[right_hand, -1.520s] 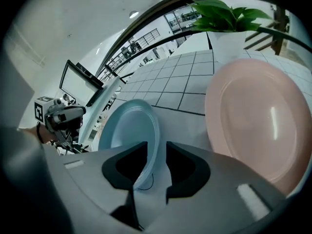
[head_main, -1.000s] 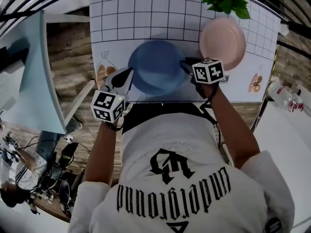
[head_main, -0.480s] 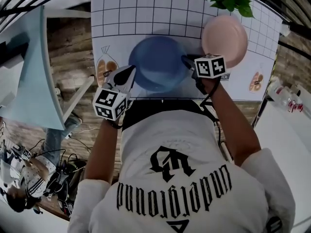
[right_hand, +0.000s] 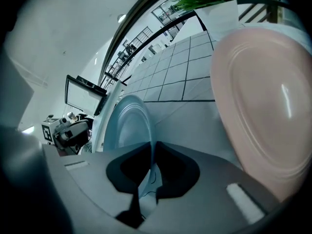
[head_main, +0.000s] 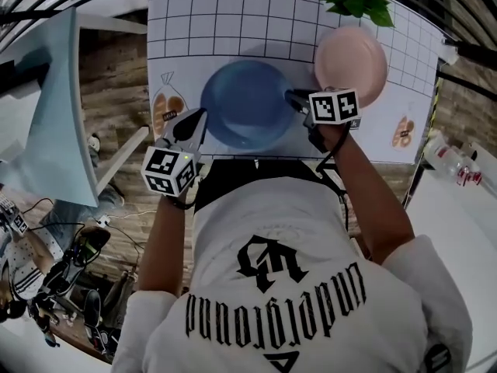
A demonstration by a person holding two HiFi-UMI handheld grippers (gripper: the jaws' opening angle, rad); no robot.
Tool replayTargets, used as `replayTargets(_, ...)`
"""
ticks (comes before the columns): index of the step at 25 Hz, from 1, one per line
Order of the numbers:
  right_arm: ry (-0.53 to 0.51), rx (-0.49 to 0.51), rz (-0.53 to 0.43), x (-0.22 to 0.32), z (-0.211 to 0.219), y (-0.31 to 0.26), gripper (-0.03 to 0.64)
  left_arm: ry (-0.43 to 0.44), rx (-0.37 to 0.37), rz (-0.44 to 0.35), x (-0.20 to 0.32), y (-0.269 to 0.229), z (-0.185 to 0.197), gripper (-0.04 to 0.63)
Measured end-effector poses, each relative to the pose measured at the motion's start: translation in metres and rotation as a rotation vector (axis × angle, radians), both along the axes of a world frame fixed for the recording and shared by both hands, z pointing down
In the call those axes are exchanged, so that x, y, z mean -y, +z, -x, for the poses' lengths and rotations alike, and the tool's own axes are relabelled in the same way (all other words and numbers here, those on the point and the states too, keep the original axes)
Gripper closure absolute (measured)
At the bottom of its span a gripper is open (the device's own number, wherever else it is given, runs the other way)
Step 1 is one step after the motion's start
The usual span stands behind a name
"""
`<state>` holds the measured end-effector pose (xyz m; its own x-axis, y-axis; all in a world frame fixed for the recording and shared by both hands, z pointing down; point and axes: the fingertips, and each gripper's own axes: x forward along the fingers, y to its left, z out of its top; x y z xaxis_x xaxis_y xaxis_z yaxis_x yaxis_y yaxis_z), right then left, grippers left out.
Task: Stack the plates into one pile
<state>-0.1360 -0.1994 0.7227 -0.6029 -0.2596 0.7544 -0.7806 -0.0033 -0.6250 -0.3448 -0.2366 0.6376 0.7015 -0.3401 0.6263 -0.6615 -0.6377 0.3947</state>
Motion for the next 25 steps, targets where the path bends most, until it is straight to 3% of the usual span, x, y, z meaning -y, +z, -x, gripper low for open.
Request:
replayTargets(6, -0.021, 0.009, -0.067, 0.003, -0.003, -0.03, 0.592, -0.027, 0.0, -0.047, -0.007, -0.019, -0.002, 0.546)
replayTargets(25, -0.054, 0.026, -0.332, 0.013, -0.057, -0.142, 0.592, -0.119, -0.012, -0.314, -0.029, -0.127, -0.043, 0.546)
